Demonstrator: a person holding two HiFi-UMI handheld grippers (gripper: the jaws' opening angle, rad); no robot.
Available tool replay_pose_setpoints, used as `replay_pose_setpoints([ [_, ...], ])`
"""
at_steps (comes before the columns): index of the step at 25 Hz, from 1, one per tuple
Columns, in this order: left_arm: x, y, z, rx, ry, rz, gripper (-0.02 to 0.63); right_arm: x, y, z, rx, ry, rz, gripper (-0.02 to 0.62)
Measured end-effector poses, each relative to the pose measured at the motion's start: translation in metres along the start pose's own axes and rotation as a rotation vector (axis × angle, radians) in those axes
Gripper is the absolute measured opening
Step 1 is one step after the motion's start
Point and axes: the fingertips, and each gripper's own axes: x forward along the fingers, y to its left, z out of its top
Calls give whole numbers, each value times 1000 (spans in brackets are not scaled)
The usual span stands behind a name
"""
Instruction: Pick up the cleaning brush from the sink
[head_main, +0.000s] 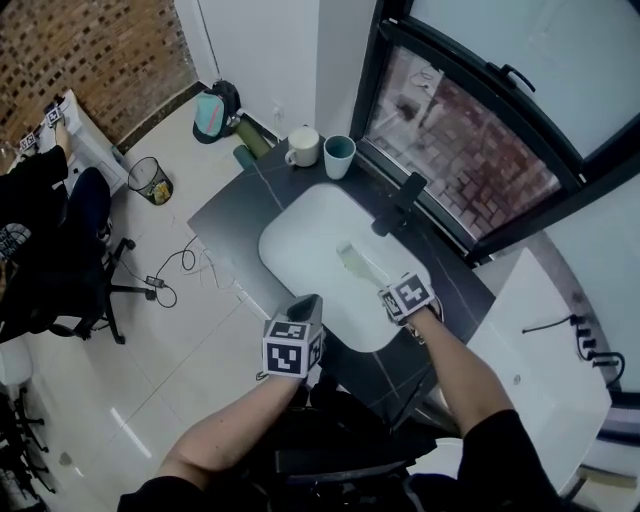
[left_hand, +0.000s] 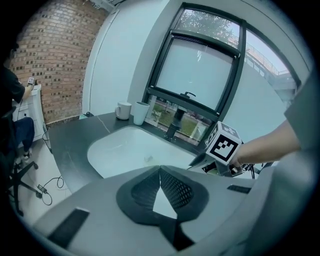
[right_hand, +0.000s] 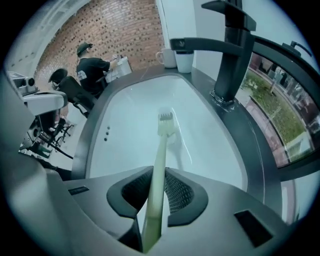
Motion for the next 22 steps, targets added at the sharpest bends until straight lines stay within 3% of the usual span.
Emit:
replay_pose_setpoints([
  [9,-101,34,25,112,-100,-29,6,-64,129,41,19,-248,49,61],
  [13,-150,67,37,205,-150,-108,6,-89,193,65,77,-348,-24,61],
  [18,-223,129,32,317,-151,-215,6,-119,290,99,198,-482,-124,61],
  [22,-269,138,36,374,-178,-281,6,-155,342,97,281,-601,-200,61],
])
